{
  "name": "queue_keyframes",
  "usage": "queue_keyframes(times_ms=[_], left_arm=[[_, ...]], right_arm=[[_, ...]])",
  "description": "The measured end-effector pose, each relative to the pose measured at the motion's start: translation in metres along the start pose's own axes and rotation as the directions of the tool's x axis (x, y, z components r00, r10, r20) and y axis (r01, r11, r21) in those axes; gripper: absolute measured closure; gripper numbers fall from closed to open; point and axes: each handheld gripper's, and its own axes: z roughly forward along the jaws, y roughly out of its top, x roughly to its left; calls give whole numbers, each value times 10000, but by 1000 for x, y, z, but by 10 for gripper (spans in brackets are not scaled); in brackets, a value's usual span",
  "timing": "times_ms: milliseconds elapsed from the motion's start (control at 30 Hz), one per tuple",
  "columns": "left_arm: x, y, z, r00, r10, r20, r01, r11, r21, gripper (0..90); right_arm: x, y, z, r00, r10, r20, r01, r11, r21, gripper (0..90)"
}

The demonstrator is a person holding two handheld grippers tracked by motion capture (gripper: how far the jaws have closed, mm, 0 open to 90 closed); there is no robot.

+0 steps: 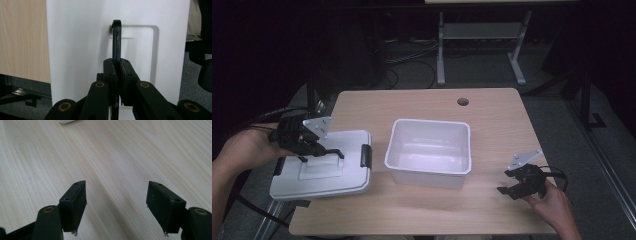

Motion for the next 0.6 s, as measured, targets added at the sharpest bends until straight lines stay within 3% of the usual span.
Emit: queue_keyframes(times_ms=[600], left_arm=[[2, 15, -23, 9995, 259, -175, -259, 9997, 17, 852]], right_arm=[[1, 0, 0, 10000, 17, -68, -17, 10000, -12, 318]])
